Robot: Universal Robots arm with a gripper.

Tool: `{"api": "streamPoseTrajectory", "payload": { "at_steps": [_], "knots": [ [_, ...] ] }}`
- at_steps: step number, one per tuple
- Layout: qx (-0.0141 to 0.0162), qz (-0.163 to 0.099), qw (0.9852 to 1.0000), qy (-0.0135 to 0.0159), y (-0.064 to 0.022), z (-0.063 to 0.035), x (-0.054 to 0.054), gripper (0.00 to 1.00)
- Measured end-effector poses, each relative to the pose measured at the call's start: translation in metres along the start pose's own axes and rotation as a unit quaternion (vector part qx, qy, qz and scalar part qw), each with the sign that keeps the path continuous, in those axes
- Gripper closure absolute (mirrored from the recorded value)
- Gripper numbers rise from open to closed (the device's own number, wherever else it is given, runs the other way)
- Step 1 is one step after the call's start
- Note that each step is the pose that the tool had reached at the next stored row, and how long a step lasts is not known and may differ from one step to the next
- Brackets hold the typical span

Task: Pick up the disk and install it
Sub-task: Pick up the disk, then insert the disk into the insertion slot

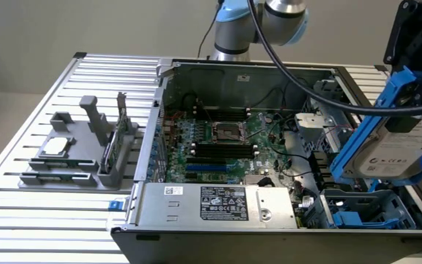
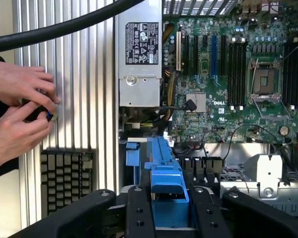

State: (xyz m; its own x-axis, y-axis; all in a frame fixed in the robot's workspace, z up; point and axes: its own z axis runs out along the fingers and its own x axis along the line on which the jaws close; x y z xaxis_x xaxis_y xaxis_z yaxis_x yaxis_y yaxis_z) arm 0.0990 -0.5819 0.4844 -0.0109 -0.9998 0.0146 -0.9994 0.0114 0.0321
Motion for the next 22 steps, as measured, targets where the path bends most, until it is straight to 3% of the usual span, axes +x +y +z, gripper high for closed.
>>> {"api": "streamPoseTrajectory", "payload": {
  "at_steps": [5,22],
  "knots": [
    [0.0000,0.000,1.0000,0.0001,-0.0081,0.0088,0.005,0.67],
    [-0.0004,-0.017,0.9999,0.0005,-0.0191,0.0394,0.005,0.67]
  ]
}}
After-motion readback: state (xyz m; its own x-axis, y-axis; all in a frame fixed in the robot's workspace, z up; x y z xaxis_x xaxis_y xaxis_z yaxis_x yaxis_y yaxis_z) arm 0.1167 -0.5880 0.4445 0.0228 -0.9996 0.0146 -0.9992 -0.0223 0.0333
